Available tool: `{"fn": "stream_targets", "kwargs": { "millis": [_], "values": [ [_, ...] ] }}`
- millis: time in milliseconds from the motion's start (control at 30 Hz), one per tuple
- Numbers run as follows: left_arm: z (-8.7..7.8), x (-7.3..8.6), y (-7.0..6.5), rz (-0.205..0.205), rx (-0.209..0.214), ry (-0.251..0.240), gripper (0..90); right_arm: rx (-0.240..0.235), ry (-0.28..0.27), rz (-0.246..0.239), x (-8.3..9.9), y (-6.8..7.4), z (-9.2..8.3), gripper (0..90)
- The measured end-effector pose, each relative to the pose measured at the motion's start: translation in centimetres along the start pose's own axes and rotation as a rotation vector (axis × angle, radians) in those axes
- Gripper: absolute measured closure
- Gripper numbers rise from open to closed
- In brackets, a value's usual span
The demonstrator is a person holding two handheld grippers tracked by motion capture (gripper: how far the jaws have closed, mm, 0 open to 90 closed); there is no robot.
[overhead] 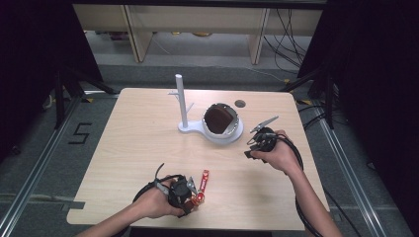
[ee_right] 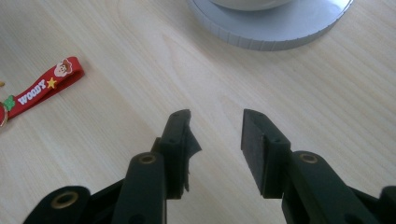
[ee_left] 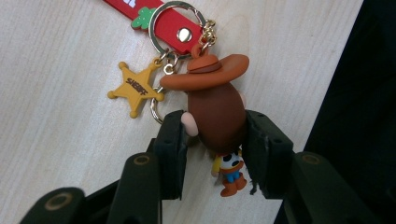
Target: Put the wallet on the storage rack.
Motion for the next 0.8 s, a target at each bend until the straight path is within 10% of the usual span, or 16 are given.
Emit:
{"fn": "stream_targets", "kwargs": {
  "millis": [300, 800],
  "values": [
    [-0.4, 0.3, -0.2, 0.003, -0.002, -0.024, 62.5, 0.008, -0.001, 0.018, 0.4, 0.0, 0.0, 62.3],
    [-4.7, 0.6, 0.8, -0.085, -0.085, -0.278, 66.7, 0.003, -0.045, -0.014, 0.6, 0.1, 0.4, 61.8]
  ]
}}
Point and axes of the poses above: each handheld gripper's, and its own axes: z roughly forward along the jaws, x roughly out of its underside, y roughly to its left, the point moved 1 cm from there along z, roughly forward along the jaws, and after that the axes turned 5 degrees about -y, right-handed, at the moved point
